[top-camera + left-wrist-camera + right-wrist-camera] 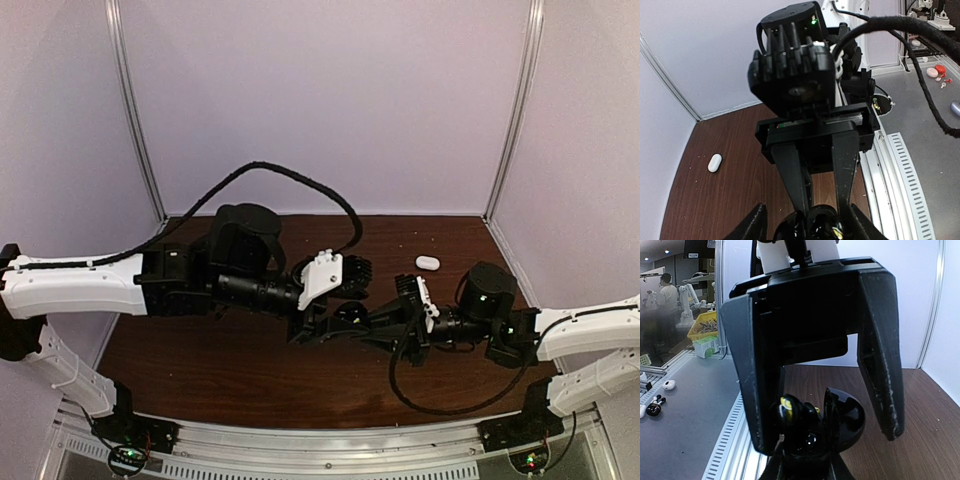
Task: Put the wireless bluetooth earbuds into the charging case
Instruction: Adjust the right earbud in the right side groove of the charging case.
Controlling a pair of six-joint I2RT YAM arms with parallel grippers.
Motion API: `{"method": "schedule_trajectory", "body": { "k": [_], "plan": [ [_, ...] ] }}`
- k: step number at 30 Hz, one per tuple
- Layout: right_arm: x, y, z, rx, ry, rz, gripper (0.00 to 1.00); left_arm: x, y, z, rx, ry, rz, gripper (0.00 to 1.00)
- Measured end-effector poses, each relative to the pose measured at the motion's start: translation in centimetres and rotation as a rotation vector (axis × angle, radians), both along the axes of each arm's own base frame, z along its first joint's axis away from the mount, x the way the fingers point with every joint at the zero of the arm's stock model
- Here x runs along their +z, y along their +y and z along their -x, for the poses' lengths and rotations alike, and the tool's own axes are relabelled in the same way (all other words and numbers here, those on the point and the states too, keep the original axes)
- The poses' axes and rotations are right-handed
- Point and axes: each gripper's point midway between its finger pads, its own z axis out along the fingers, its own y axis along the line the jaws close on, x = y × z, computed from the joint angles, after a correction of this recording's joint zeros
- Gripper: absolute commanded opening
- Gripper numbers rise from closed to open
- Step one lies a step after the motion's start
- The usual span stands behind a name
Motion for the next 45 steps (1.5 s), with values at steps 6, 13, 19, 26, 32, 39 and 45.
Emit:
{"method": "schedule_trajectory", "body": {
  "k": [6, 13, 19, 26, 32, 39, 45],
  "plan": [
    [0.8, -0.3, -0.1, -0.017, -0.017, -0.020, 0.00, 0.9, -0.3, -0.5, 0.024, 0.054, 0.047, 0.54],
    [1.9, -0.7, -0.2, -0.039, -0.032, -0.052, 0.00, 1.3, -0.8, -0.3, 0.012, 0.093, 0.083, 0.61],
    [2.3, -1.0, -0.4, -0.057, -0.027, -0.063, 0.00, 1.5, -0.9, -0.5, 0.020, 0.108, 0.104, 0.65],
    [2.2, -1.1, -0.5, -0.067, -0.012, -0.067, 0.00, 1.0, -0.9, -0.3, 0.009, 0.119, 0.103, 0.77],
    [2.5, -1.1, -0.7, -0.073, -0.002, -0.079, 0.00, 0.9, -0.9, 0.4, -0.028, 0.129, 0.098, 0.76],
    [2.1, -0.9, -1.0, -0.087, 0.003, -0.073, 0.00, 1.5, -0.7, 0.5, -0.028, 0.132, 0.112, 0.74],
    [2.0, -0.9, -1.4, -0.107, 0.001, -0.071, 0.00, 2.4, -0.8, -0.4, 0.033, 0.158, 0.154, 0.75]
  ]
}}
